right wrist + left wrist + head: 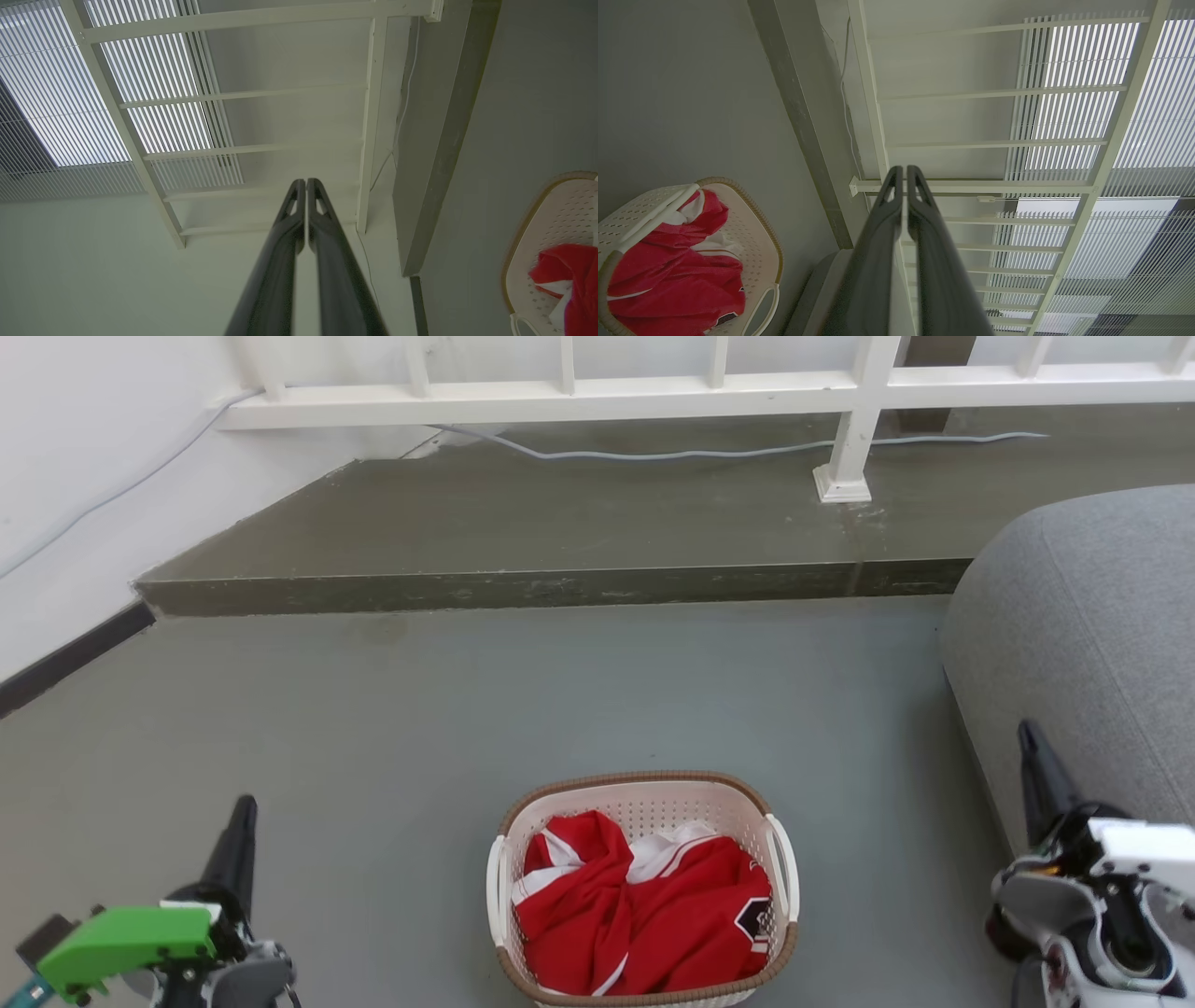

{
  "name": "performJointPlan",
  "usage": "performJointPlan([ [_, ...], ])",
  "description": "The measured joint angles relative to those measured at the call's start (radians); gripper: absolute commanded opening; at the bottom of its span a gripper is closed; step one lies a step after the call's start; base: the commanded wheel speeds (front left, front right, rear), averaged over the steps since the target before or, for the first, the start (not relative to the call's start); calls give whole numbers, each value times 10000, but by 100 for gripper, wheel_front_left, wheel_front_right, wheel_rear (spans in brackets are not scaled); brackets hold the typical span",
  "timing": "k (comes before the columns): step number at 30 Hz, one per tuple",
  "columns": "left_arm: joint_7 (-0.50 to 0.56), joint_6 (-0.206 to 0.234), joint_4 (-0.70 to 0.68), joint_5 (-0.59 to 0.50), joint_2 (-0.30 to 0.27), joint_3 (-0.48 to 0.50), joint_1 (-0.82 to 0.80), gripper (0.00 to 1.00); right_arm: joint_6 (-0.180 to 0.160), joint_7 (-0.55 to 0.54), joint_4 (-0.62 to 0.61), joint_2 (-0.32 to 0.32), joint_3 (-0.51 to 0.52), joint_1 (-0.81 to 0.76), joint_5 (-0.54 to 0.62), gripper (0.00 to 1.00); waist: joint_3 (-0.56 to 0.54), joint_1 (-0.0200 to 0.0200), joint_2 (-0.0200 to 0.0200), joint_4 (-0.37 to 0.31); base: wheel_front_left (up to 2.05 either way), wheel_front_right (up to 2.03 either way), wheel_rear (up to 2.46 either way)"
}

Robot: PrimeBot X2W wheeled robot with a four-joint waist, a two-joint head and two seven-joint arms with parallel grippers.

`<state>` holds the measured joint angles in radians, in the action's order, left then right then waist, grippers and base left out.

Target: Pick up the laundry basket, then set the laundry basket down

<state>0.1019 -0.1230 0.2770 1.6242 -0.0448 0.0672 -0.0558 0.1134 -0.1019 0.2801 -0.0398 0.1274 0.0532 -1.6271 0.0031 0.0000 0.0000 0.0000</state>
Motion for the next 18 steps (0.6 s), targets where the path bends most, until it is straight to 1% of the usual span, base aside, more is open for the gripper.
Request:
performJointPlan([
  [5,-4,12,267,0,150,-58,250,100,-6,12,251,140,-31,-304,-2,100,0,0,0,-1,0,0,0],
  [18,-165,12,98,-88,153,-238,216,100,-6,219,169,128,-102,-284,280,100,24,0,0,4,0,0,0],
])
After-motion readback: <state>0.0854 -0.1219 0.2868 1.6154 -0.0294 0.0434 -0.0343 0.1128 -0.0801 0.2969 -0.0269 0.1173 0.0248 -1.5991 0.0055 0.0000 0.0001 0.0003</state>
